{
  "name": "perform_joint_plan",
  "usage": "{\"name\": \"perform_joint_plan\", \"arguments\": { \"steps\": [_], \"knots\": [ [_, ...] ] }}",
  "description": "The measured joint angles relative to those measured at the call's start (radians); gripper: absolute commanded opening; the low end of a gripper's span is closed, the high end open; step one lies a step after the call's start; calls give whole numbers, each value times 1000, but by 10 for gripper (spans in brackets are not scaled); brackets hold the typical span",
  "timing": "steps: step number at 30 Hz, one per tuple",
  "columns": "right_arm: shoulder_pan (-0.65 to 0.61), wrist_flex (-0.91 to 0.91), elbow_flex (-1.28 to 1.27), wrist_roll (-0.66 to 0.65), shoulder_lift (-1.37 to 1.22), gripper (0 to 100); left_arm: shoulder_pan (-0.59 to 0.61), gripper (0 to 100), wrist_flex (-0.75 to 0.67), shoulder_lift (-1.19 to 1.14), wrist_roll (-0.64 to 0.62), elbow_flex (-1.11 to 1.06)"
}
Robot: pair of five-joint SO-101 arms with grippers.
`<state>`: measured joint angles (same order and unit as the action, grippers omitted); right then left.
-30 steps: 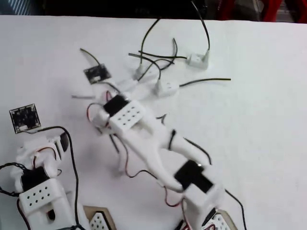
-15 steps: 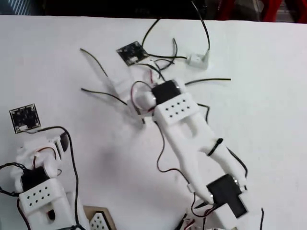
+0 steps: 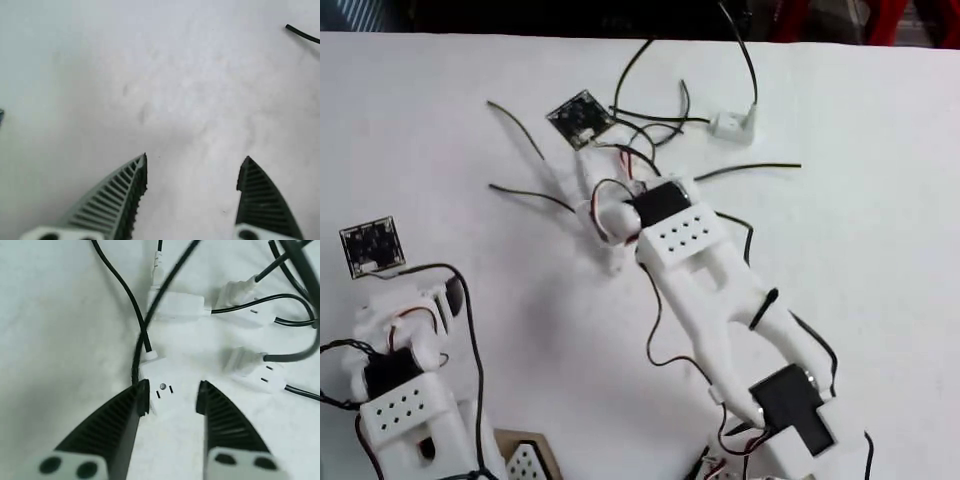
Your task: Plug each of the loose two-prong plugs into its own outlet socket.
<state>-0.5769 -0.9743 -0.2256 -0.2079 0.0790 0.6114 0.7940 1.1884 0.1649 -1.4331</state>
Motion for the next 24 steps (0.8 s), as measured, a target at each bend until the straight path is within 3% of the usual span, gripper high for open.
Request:
{"name": "perform_joint_plan", "arguments": {
  "steps": [3, 8, 13, 18, 24],
  "knots": [
    [26, -2, 0, 3, 6, 185, 0, 286, 0, 0, 0, 0],
    [84, -61, 0, 141, 81, 186, 0, 286, 0, 0, 0, 0],
    [12, -101, -43, 207, 89, 184, 0, 286, 0, 0, 0, 0],
    [-100, -37, -94, 127, 0, 185, 0, 286, 0, 0, 0, 0],
    [-115, 9, -71, 72, -184, 184, 0, 286, 0, 0, 0, 0]
  ]
}}
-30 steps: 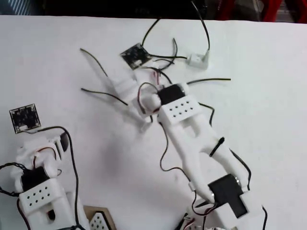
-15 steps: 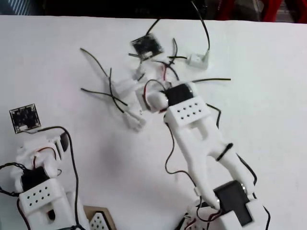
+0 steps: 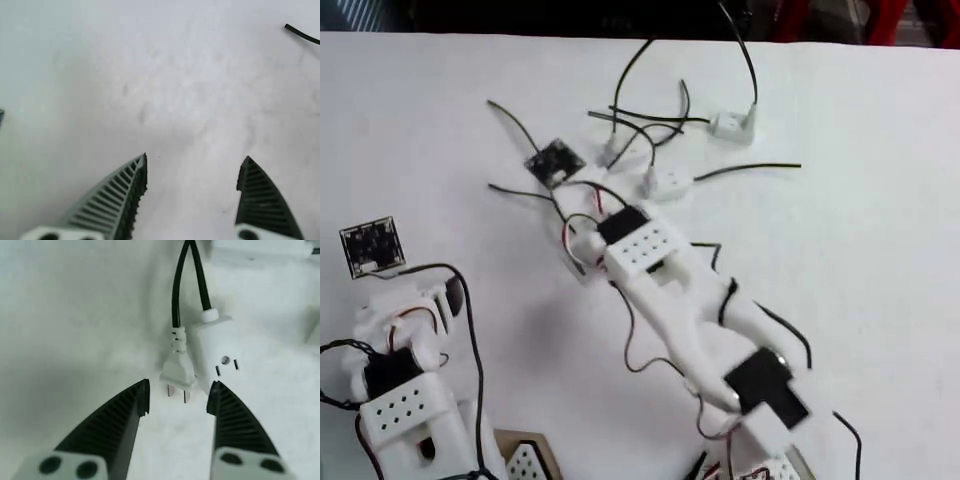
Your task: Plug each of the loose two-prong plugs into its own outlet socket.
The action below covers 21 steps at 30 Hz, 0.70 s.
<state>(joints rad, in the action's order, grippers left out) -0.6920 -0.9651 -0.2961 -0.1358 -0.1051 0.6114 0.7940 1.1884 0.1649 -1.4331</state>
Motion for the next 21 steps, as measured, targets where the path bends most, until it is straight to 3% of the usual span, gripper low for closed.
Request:
{"name": "perform_joint_plan", "arguments": {
  "steps": [10, 17, 21],
  "knots": [
    [-11, 2, 126, -3, -213, 183, 0, 286, 0, 0, 0, 0],
    [-11, 2, 144, -3, -244, 95, 0, 286, 0, 0, 0, 0],
    [-11, 2, 144, -3, -244, 120, 0, 286, 0, 0, 0, 0]
  ]
}}
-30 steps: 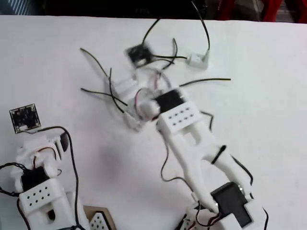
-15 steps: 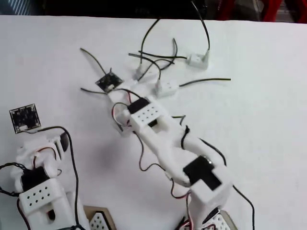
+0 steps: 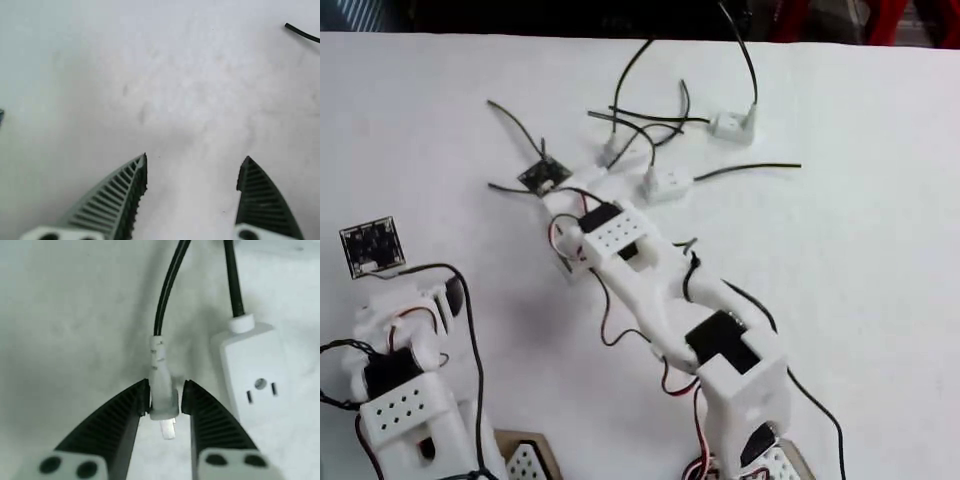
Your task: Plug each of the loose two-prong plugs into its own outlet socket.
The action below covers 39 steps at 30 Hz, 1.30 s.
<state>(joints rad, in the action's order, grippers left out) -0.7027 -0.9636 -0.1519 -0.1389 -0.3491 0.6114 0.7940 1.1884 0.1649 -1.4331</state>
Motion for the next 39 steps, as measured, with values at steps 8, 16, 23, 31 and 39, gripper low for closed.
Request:
{"name": "perform_joint_plan", "arguments": {
  "steps": [8, 16, 23, 31, 39],
  "knots": [
    [0, -8, 0, 0, 0, 130, 0, 286, 0, 0, 0, 0],
    [0, -8, 48, 0, 0, 127, 0, 286, 0, 0, 0, 0],
    [-17, -8, 49, -2, 0, 126, 0, 286, 0, 0, 0, 0],
    [-15, -8, 58, -2, -37, 125, 0, 286, 0, 0, 0, 0],
    [-15, -21, 58, -2, -35, 50, 0, 286, 0, 0, 0, 0]
  ]
}}
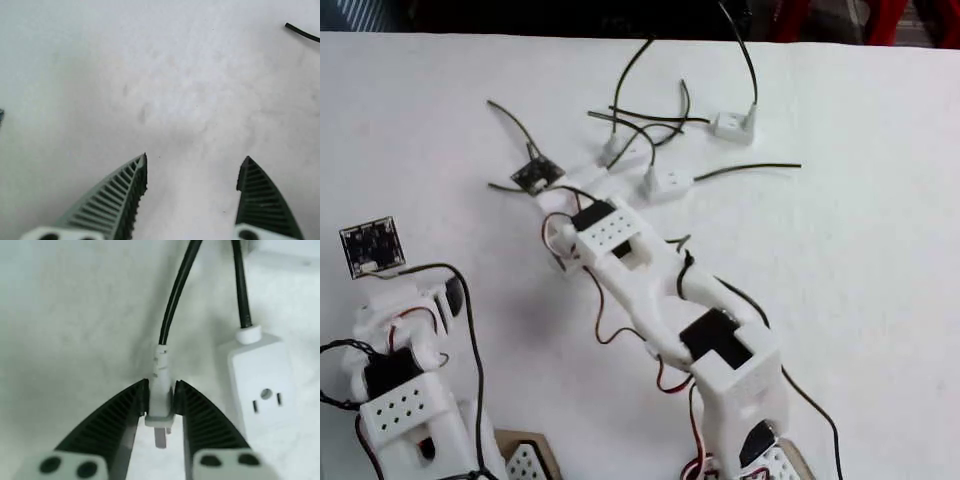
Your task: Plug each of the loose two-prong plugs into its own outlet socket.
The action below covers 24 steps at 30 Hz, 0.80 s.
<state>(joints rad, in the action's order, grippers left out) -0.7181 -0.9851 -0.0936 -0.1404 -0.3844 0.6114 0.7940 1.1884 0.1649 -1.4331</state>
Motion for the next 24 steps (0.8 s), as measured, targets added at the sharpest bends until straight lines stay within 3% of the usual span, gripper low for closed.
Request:
{"name": "perform_joint_plan", "arguments": {
  "steps": [7, 11, 19, 24],
  "knots": [
    [2, -14, 0, -44, 0, 18, 0, 286, 0, 0, 0, 0],
    [0, -118, -2, -72, 44, 17, 0, 286, 0, 0, 0, 0],
    [0, -338, 0, -72, 374, 17, 0, 289, 0, 0, 0, 0],
    [-28, -359, -124, -38, 629, 17, 0, 286, -26, 0, 0, 5]
  ]
}}
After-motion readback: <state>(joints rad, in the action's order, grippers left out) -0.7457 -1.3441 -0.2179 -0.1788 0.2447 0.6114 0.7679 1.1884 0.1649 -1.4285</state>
